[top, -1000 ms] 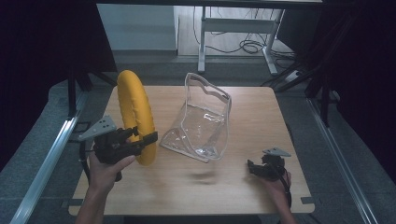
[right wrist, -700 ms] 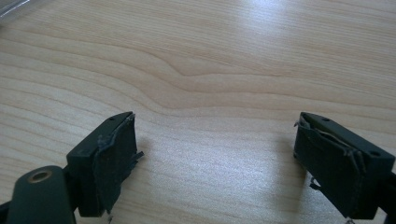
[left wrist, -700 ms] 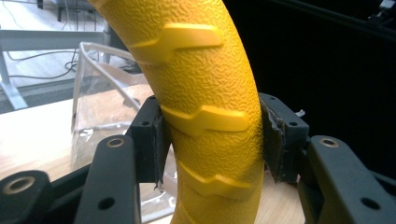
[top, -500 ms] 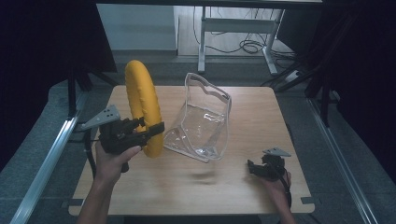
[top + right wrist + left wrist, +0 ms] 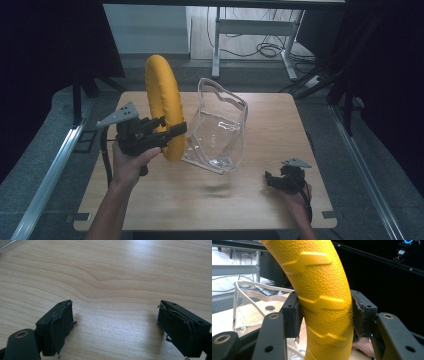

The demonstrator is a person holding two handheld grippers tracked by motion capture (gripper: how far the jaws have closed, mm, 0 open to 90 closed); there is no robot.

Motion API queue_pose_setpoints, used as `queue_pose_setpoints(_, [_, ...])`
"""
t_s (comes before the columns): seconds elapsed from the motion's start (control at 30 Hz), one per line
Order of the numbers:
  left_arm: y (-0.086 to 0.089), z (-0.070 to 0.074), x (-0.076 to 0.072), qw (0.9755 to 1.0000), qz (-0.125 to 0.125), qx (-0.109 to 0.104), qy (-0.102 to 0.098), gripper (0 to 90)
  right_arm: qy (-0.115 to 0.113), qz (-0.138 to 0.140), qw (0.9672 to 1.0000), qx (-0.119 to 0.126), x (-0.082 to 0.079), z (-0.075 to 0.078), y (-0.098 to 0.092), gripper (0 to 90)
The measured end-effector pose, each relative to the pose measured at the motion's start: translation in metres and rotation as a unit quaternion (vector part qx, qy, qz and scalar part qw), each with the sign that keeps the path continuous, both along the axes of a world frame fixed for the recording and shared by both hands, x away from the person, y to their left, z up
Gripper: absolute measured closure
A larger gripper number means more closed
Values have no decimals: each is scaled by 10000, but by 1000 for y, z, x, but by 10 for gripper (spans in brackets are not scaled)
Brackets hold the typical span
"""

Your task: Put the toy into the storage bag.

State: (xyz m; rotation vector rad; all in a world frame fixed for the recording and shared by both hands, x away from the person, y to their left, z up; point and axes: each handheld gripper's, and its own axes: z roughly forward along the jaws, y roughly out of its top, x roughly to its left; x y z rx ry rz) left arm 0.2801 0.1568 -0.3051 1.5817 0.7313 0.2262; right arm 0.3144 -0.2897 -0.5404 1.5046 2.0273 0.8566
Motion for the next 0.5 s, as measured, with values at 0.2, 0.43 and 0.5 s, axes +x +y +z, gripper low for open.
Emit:
queue_pose_setpoints(0.2, [-7, 7, 3, 10000, -5, 1, -67, 483, -1, -1, 10000, 1, 0, 0, 0, 134])
queue_pose_setpoints(0.43, [-17, 15, 4, 9998, -36, 37, -171, 483, -1, -3, 10000, 2, 0, 0, 0, 134])
queue_pose_setpoints(0.5, [-21, 18, 3, 9998, -60, 23, -210, 483, -1, -2, 10000, 2, 0, 0, 0, 134])
